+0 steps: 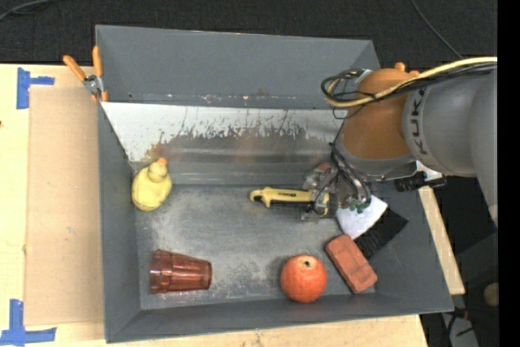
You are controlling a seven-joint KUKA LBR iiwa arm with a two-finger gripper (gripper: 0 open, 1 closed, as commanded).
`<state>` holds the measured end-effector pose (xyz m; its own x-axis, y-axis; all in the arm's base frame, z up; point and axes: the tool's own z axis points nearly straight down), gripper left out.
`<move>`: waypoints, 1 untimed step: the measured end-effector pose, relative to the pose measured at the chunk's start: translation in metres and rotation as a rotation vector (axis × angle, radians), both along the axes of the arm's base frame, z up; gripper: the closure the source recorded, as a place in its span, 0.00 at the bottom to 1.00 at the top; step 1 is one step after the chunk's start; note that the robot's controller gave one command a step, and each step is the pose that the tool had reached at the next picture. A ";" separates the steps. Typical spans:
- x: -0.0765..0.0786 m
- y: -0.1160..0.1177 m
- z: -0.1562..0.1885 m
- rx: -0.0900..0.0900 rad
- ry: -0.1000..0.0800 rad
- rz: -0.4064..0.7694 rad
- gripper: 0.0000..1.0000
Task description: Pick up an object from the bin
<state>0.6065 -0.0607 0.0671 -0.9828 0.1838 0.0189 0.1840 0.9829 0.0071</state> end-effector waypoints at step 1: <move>0.000 0.000 0.000 0.000 0.000 0.001 1.00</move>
Offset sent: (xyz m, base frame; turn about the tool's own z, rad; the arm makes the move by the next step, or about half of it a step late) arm -0.0087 0.0244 0.1321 0.1328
